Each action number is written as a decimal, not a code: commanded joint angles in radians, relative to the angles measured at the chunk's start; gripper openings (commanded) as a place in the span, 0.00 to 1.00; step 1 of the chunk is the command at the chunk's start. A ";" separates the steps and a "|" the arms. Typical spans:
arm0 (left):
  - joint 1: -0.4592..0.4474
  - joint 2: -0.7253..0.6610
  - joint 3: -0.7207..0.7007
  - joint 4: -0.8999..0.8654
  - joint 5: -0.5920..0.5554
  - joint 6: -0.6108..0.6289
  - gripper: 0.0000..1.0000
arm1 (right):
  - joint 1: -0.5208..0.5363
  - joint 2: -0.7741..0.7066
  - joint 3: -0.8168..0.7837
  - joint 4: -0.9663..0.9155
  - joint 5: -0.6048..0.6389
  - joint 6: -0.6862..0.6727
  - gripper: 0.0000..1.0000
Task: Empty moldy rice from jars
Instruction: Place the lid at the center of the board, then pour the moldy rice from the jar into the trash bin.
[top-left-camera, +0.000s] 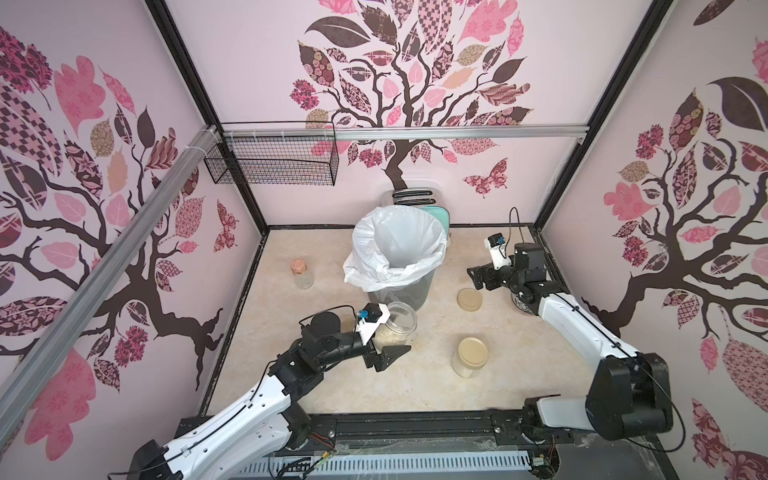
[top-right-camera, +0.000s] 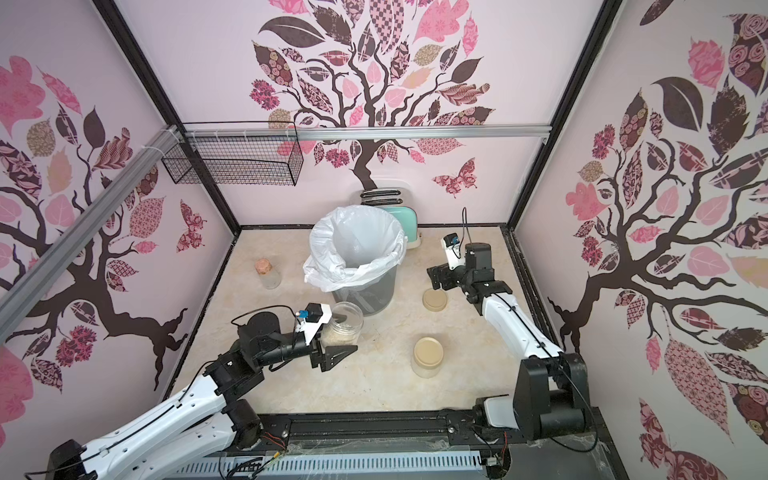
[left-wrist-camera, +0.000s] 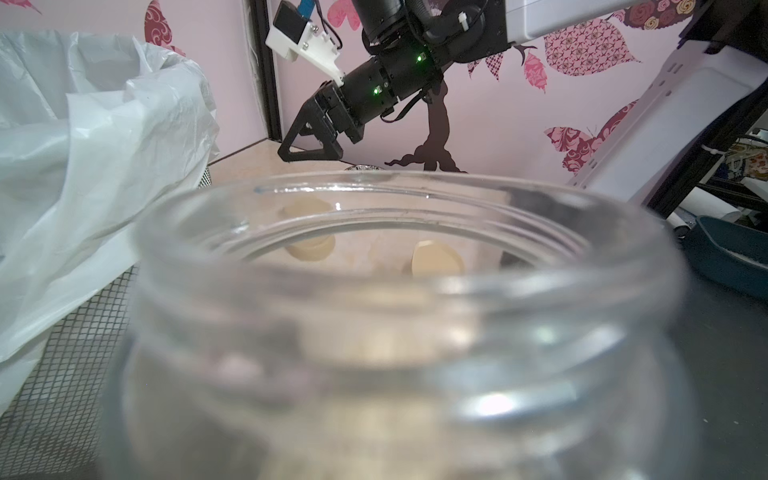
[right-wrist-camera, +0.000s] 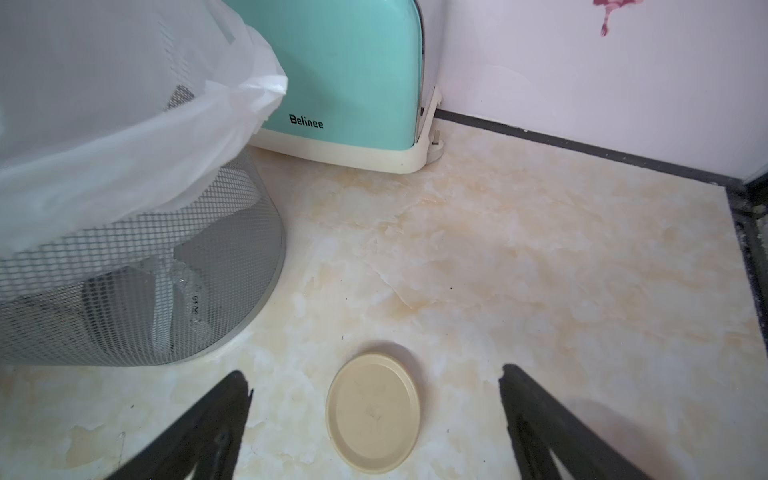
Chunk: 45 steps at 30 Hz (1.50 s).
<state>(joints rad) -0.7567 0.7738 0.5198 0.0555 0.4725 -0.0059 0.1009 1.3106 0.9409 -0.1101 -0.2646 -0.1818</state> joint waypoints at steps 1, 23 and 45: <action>0.005 -0.020 0.059 0.059 0.000 0.013 0.49 | 0.032 -0.105 0.030 -0.074 -0.030 0.017 0.94; 0.182 0.136 0.311 -0.027 0.100 0.150 0.48 | 0.354 -0.024 0.796 -0.553 -0.570 0.016 0.67; 0.274 0.347 0.545 -0.156 0.329 0.265 0.48 | 0.655 0.289 1.128 -0.956 -0.335 -0.262 0.64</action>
<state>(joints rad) -0.4866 1.1271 1.0153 -0.1333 0.7506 0.2291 0.7425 1.5997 2.0289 -1.0302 -0.6369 -0.4225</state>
